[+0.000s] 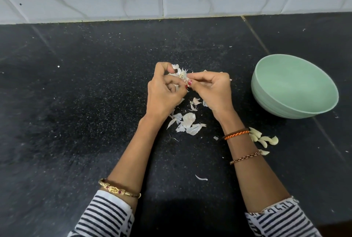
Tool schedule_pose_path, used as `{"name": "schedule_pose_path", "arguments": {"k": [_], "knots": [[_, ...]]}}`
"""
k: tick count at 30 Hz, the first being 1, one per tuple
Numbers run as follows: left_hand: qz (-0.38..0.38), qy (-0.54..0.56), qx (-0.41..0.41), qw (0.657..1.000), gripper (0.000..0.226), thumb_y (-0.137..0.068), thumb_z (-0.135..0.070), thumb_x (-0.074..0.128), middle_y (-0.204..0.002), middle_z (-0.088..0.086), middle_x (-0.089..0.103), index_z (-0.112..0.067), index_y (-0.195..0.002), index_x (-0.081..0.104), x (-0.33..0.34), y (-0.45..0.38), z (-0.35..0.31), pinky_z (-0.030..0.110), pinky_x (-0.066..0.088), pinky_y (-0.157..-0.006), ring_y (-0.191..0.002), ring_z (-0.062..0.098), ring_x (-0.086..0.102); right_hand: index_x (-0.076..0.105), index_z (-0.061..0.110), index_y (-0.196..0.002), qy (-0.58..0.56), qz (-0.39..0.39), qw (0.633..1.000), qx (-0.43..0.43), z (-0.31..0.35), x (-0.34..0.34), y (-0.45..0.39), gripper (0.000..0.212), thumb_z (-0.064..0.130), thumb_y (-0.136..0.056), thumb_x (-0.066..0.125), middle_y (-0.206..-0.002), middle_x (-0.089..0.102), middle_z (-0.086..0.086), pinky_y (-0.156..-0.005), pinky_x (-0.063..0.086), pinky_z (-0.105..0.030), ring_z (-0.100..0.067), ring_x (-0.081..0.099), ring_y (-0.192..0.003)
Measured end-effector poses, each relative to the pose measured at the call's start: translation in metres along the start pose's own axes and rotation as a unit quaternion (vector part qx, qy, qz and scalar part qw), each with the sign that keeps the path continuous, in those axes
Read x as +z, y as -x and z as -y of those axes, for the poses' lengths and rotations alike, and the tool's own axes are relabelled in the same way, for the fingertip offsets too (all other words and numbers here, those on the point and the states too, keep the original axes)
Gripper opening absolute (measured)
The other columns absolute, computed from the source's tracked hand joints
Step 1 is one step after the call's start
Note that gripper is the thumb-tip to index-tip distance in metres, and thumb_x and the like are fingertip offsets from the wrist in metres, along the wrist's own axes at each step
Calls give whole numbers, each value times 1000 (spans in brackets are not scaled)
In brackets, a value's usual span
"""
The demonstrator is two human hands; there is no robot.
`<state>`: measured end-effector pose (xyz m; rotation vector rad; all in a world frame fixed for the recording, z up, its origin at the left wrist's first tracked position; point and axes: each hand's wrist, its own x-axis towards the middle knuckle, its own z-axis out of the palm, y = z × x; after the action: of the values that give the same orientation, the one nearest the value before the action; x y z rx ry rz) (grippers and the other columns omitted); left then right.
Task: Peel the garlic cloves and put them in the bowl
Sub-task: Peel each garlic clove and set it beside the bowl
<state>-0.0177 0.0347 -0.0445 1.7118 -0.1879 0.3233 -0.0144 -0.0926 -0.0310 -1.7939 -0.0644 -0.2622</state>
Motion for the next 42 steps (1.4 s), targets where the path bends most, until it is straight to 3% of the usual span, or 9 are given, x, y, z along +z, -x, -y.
{"name": "schedule_pose_path", "arguments": {"k": [10, 16, 23, 28, 30, 34, 38, 42], "knots": [[18, -38, 22, 999, 42, -74, -8, 60, -66, -5, 61, -29, -88, 27, 3, 1, 3, 21, 35, -53, -46, 5, 38, 73, 4, -86, 20, -30, 999, 14, -1, 6, 1, 13, -3, -76, 70, -72, 66, 10, -73, 56, -29, -8, 67, -69], [12, -17, 41, 999, 42, -74, -7, 58, -67, 0, 61, -28, -90, 25, 5, 2, 2, 21, 37, -57, -51, 4, 41, 72, 6, -84, -46, -23, 996, 66, 6, 6, 2, 13, -5, -79, 67, -71, 66, 3, -57, 49, -14, -2, 63, -62], [-7, 42, 27, 999, 44, -71, -7, 61, -67, -7, 60, -28, -91, 28, 3, 2, 0, 21, 38, -56, -51, 7, 41, 70, 5, -85, -109, 2, 986, 125, 14, -1, 4, 12, -5, -82, 63, -68, 65, 1, -55, 49, -12, -1, 61, -57], [-53, 10, 27, 998, 29, -70, -16, 57, -65, -8, 55, -31, -92, 44, -5, -2, -1, 21, 39, -57, -54, 5, 41, 68, 10, -82, -168, 25, 970, 171, 15, -5, 4, 16, -3, -84, 60, -68, 65, 2, -60, 51, -14, -2, 60, -59], [-57, -26, 36, 997, 11, -73, -16, 52, -62, -8, 51, -20, -82, 58, -4, -1, 0, 14, 35, -54, -52, 2, 40, 67, 12, -85, -199, 7, 964, 174, 14, -7, 3, 18, -3, -86, 58, -67, 66, 3, -62, 51, -16, -2, 60, -61], [-37, -79, 31, 996, 20, -75, -16, 53, -56, -11, 50, -3, -65, 64, 2, 1, 1, 10, 29, -52, -48, 0, 41, 66, 10, -97, -206, -11, 966, 157, 12, -5, 2, 20, -4, -88, 54, -80, 67, 1, -67, 52, -16, -3, 62, -68], [-22, -96, 53, 994, 9, -79, -15, 61, -66, -14, 56, -14, -78, 71, 2, 1, -1, 7, 31, -54, -52, -2, 43, 65, 1, -98, -203, -19, 967, 151, 11, -4, 1, 16, -4, -88, 54, -78, 66, -2, -68, 52, -17, -4, 63, -68], [-8, -123, 88, 988, 11, -81, -5, 62, -70, -17, 56, -5, -83, 73, 1, 1, -1, 3, 33, -59, -60, -10, 49, 67, 0, -99, -155, -14, 978, 140, 9, -4, 1, 16, -3, -86, 58, -76, 67, -4, -66, 52, -16, -6, 65, -69]]}}
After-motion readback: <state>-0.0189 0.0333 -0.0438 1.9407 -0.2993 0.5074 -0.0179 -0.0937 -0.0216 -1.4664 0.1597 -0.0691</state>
